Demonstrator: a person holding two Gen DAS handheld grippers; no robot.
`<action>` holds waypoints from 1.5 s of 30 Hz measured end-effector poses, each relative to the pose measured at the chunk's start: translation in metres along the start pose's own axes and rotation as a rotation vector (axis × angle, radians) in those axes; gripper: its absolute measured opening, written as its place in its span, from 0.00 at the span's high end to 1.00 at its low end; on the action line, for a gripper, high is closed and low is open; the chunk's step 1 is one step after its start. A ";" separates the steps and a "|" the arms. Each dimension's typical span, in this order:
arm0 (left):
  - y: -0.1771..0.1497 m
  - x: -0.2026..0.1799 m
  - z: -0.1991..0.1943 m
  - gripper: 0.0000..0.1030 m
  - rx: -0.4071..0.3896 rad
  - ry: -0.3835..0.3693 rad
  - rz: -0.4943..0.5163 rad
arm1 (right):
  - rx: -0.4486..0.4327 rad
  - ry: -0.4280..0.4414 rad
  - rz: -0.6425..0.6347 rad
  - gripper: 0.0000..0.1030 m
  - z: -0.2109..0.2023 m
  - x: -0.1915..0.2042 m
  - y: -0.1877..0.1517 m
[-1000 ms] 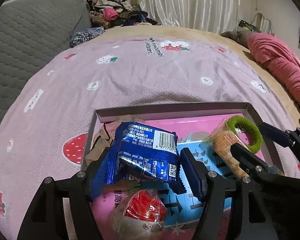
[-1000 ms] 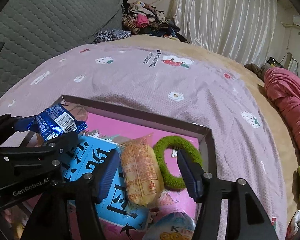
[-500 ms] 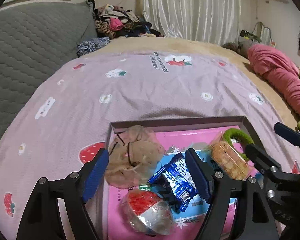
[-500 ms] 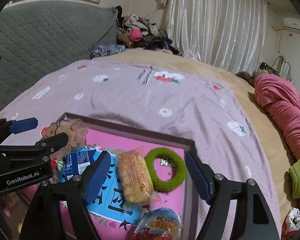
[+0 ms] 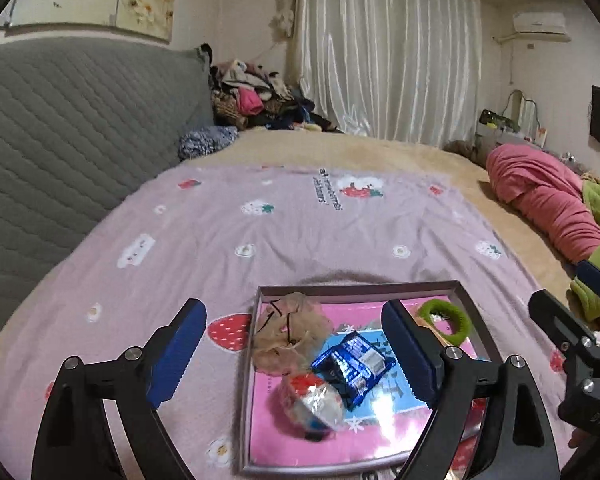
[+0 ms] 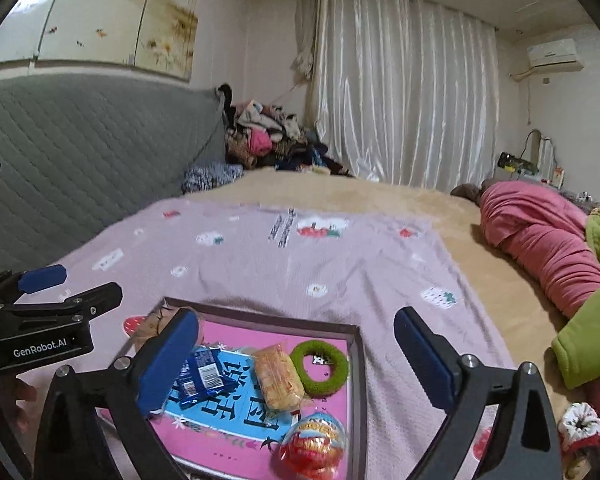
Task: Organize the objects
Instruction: 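Pull both open tools back from the tray toward the remaining snacks, then move the left tool toward the walnut while the right tool approaches the yellow cake packet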
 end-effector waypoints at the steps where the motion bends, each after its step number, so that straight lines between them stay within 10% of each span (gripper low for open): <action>1: -0.001 0.002 -0.007 0.12 -0.004 -0.001 0.001 | -0.003 0.006 -0.002 0.03 -0.005 0.002 0.000; 26: -0.064 0.070 -0.174 0.12 0.034 0.027 -0.001 | 0.043 0.014 -0.052 0.01 -0.165 0.088 -0.020; 45: -0.123 0.092 -0.228 0.12 0.069 0.017 0.073 | 0.106 0.013 -0.072 0.01 -0.220 0.120 -0.056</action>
Point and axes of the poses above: each gripper's, at about its wrist camera, not at the fingertips, and z roughly the way its jaws point, x to its left, y to its top, the point moved 6 cm from there along z, roughly the way its jaws point, and after that the axes turned 14 degrees about y, right-handed, at the moved point
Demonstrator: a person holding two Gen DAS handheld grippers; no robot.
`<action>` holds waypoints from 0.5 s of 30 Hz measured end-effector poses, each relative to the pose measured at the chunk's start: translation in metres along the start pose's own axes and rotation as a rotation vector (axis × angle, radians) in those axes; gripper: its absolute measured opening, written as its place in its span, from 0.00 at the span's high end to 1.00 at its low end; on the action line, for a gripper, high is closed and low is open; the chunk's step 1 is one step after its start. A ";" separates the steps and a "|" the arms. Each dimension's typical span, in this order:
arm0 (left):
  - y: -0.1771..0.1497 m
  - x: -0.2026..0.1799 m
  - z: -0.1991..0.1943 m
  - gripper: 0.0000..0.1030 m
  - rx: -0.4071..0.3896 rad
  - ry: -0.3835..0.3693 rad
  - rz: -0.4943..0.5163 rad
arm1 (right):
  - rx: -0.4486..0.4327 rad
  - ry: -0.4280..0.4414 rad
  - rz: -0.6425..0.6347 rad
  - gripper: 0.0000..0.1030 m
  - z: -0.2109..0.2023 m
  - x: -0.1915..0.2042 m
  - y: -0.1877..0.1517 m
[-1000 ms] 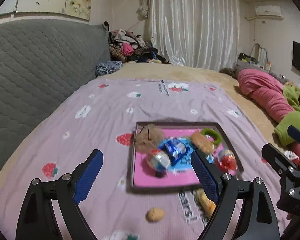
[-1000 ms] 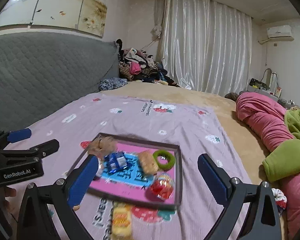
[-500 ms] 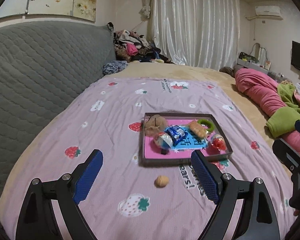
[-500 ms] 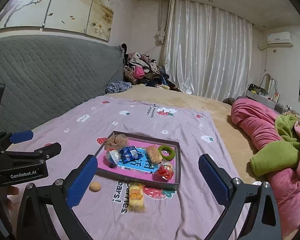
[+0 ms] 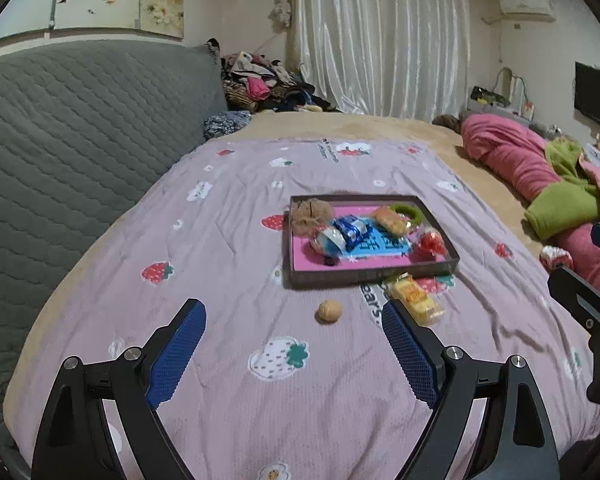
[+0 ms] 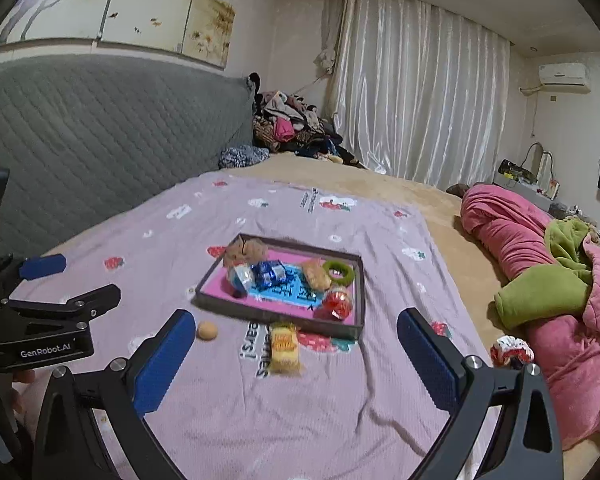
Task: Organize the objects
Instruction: 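Move the left tool toward the walnut while the right tool approaches the yellow cake packet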
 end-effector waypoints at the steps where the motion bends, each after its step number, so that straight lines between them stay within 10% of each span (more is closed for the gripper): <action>1: -0.003 -0.002 0.000 0.12 0.002 -0.004 0.004 | 0.004 0.000 -0.001 0.01 0.001 0.001 -0.003; 15: -0.031 -0.009 0.035 0.12 0.076 -0.018 0.026 | 0.090 0.015 -0.021 0.01 0.025 0.013 -0.036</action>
Point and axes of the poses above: each gripper's, at about its wrist camera, not at the fingertips, and z roughly the way its jaws point, x to its left, y to its top, the point moved 6 cm from there along z, roughly the way its jaws point, and after that the axes turned 14 degrees about y, right-handed, at the moved point
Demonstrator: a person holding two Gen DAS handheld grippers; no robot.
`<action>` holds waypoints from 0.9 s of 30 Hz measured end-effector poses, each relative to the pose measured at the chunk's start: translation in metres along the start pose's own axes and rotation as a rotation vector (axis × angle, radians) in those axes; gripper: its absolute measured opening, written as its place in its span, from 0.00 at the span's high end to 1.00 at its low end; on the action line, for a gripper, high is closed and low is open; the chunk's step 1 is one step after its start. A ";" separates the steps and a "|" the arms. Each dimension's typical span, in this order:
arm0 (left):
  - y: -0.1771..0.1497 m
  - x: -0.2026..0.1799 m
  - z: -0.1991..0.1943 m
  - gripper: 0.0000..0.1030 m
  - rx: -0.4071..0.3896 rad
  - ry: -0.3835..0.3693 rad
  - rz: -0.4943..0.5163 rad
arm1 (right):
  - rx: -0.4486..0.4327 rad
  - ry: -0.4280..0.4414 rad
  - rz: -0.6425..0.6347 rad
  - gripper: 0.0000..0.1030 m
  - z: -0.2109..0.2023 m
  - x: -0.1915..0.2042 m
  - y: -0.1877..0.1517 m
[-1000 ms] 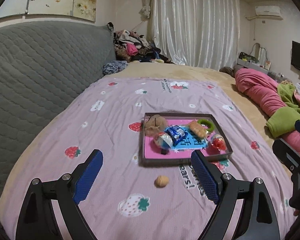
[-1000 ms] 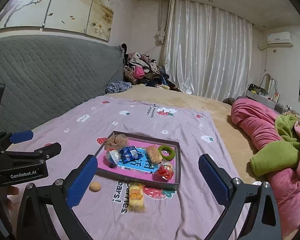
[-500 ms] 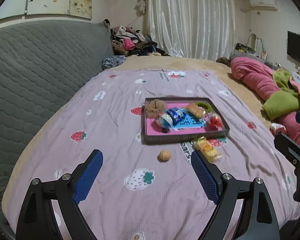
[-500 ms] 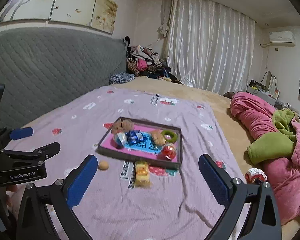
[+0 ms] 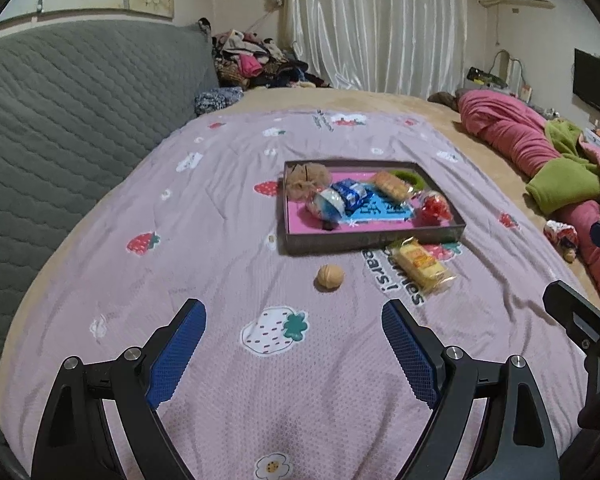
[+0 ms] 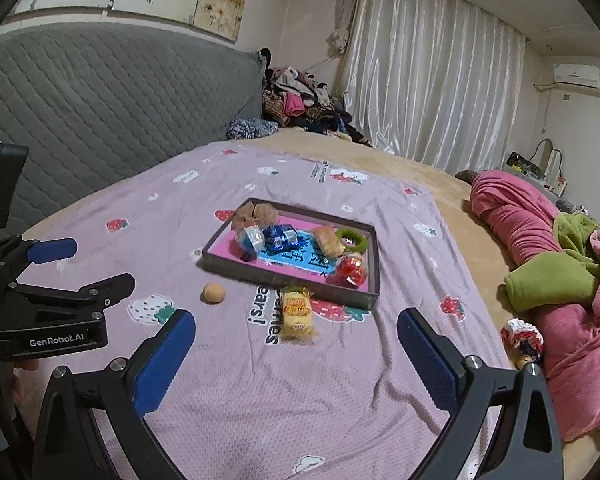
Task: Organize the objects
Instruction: 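Move the left tool toward the walnut while the right tool approaches the yellow cake packet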
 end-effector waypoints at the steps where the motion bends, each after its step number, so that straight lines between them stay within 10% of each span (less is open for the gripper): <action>1: -0.002 -0.002 0.004 0.12 0.007 -0.004 0.004 | 0.004 0.000 0.001 0.01 0.003 -0.001 -0.001; 27: -0.013 -0.058 0.082 0.12 0.097 -0.059 0.090 | 0.153 0.011 0.064 0.01 0.097 -0.043 -0.045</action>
Point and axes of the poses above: each gripper's, at about its wrist camera, not at the fingertips, and z roughly the way its jaws point, x to its left, y to its top, the point moved 6 cm from there along z, roughly the way its jaws point, and after that the axes turned 14 degrees about y, right-handed, at the moved point
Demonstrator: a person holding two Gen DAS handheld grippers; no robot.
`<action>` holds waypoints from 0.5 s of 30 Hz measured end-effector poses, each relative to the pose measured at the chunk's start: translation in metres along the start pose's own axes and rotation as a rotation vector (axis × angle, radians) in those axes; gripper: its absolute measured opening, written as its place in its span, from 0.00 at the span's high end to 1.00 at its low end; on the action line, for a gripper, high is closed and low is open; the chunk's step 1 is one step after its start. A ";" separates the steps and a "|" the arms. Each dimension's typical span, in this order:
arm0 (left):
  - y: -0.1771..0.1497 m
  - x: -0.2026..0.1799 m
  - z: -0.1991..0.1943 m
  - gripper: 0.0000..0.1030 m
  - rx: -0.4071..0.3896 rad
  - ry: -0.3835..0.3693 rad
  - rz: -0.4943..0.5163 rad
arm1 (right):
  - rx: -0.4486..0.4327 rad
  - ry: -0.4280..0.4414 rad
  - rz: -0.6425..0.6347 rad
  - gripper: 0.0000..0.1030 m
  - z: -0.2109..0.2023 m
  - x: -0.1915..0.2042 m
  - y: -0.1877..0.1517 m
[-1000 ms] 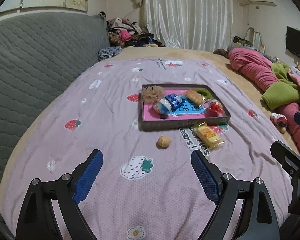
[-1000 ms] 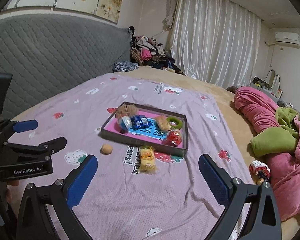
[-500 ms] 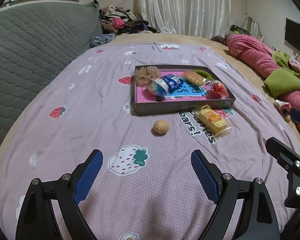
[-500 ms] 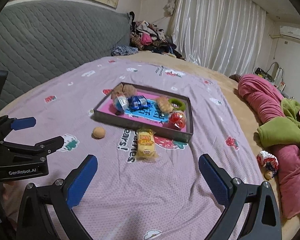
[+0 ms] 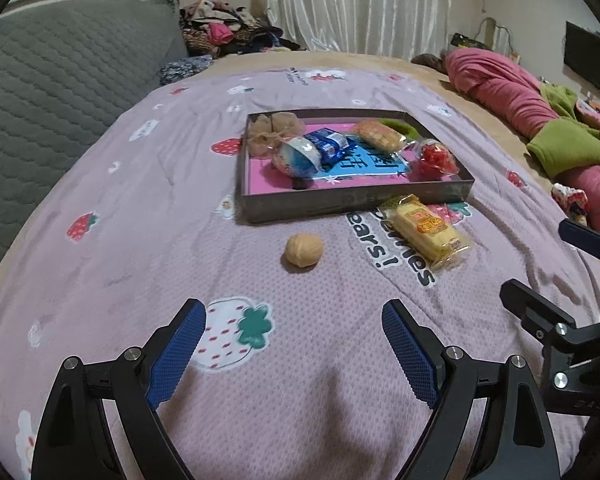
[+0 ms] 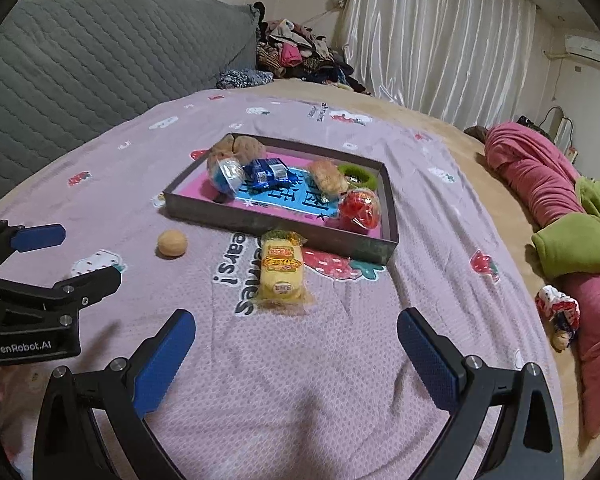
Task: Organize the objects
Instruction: 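Move the left tool toward the walnut while the right tool approaches the yellow cake packet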
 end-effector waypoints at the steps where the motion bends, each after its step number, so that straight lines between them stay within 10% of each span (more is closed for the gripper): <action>1: 0.001 -0.002 0.002 0.12 0.004 0.000 0.007 | 0.003 0.002 0.005 0.01 0.003 -0.002 0.000; 15: 0.015 -0.012 0.049 0.12 0.048 -0.039 0.017 | 0.045 0.011 0.032 0.01 0.051 -0.027 0.009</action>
Point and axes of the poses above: each gripper's, at about its wrist camera, not at the fingertips, and z roughly the way its jaws point, x to its left, y to its top, the point moved 6 cm from there along z, roughly the way its jaws point, and after that the axes turned 14 degrees about y, right-handed, at the moved point
